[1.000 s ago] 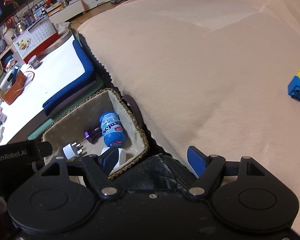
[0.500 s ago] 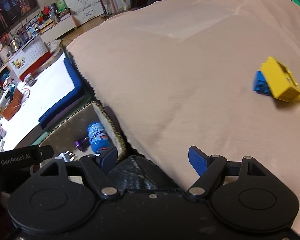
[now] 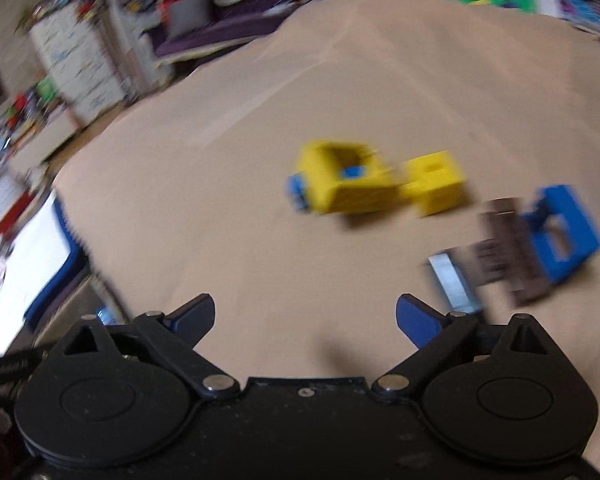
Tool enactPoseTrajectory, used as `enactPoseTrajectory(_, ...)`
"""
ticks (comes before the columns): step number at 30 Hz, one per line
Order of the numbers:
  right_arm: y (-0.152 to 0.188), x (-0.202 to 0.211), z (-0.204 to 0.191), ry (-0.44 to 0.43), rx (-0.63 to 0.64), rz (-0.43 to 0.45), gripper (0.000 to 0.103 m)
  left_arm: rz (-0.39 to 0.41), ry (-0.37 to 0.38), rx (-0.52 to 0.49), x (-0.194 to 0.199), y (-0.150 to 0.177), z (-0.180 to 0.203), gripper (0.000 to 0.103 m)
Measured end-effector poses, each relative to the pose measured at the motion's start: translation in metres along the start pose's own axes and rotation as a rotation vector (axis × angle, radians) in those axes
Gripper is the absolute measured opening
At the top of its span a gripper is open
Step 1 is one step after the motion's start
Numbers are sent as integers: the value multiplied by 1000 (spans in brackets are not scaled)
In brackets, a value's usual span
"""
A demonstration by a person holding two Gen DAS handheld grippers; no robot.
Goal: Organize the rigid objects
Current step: 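Move both open tools over the blocks on the beige cloth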
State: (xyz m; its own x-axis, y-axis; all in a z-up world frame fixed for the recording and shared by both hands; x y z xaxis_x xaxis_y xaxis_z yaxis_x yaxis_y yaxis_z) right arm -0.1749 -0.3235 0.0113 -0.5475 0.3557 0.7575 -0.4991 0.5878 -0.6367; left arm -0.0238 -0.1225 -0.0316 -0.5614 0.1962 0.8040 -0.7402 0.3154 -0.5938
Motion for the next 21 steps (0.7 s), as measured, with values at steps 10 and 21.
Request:
enactPoseTrajectory(10, -24, 16, 102, 116, -184, 96, 97, -16, 111, -180, 5, 3, 85, 81)
enactPoseTrajectory(21, -35, 6, 192, 247, -332, 76, 90, -45, 254, -345, 20, 7, 178, 84)
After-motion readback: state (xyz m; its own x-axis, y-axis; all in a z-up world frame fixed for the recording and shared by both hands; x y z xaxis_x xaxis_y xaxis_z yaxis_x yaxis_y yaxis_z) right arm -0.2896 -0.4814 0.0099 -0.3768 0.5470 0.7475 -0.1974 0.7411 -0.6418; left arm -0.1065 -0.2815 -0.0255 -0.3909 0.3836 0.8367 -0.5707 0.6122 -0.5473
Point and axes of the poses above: each gripper's, at about its wrist camera, not at the fingertips, and x roughly against the way its jaws point, z to its right, y to its underside, the point moved 1 cm from there along -x, roughly the way its jaws point
